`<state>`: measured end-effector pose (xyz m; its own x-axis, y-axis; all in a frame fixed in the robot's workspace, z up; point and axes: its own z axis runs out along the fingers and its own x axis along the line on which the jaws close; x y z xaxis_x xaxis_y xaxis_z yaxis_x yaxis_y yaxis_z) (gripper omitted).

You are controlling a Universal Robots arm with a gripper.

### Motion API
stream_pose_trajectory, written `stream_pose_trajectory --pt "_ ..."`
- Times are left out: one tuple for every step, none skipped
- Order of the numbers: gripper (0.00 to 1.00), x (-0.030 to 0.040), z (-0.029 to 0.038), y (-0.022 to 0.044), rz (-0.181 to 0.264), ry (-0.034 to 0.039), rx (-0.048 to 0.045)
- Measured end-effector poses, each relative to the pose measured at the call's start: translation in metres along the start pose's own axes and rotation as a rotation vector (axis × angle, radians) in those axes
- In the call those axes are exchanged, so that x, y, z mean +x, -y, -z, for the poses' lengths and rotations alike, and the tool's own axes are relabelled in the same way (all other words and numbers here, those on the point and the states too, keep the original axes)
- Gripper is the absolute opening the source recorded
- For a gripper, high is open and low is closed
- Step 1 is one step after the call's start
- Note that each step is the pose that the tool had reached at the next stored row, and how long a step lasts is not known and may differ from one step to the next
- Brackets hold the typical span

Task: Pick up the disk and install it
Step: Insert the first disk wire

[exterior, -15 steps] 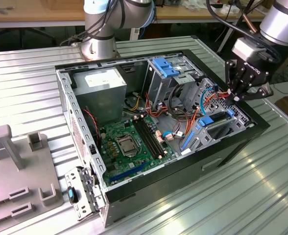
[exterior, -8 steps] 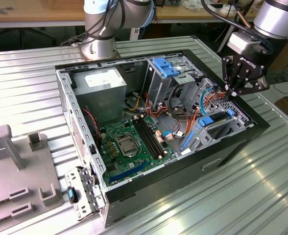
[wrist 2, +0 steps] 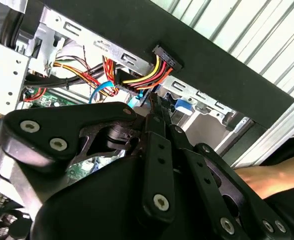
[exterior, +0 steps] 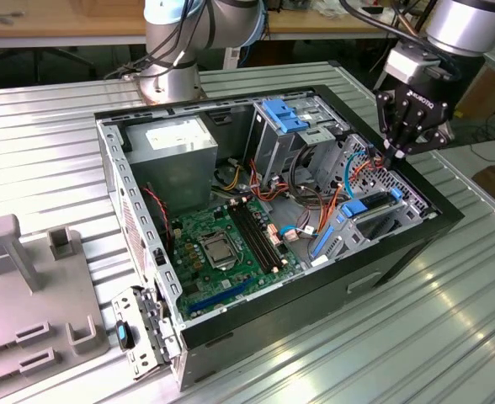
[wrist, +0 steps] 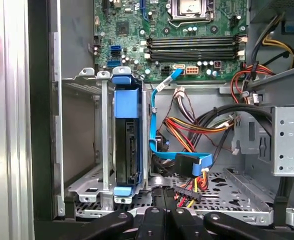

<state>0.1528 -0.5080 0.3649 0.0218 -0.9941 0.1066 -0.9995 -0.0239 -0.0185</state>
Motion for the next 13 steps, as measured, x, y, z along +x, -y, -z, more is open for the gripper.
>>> stream_pose_trajectory --pt "0.11 -0.0001 0.0000 0.0000 0.024 0.0003 0.0026" --pt "0.11 0.0000 0.0000 0.0000 0.047 0.0008 0.0051" --pt "0.11 0.0000 -0.0001 0.0000 0.063 0.0012 0.0068" --pt "0.11 -0.0001 -0.0001 0.0001 0.083 0.0015 0.0090" --pt "0.11 -0.0001 0.0000 0.0003 0.092 0.0014 0.0098" --pt "0.11 -0.0006 0.0002 0.0016 0.096 -0.0005 0.0102" --pt "0.11 -0.0011 0.0003 0.0026 0.098 -0.0036 0.0101" --pt "0.11 -0.0016 0.0003 0.0035 0.098 -0.0065 0.0099" --pt "0.11 -0.0025 0.0005 0.0047 0.099 -0.0111 0.0094" --pt "0.11 -0.0033 0.0009 0.0055 0.100 -0.0153 0.0088" --pt "0.11 -0.0055 0.0017 0.0067 0.101 -0.0263 0.0075" --pt "0.11 -0.0075 0.0029 0.0079 0.102 -0.0389 0.0056" --pt "0.11 -0.0081 0.0036 0.0086 0.103 -0.0442 0.0039"
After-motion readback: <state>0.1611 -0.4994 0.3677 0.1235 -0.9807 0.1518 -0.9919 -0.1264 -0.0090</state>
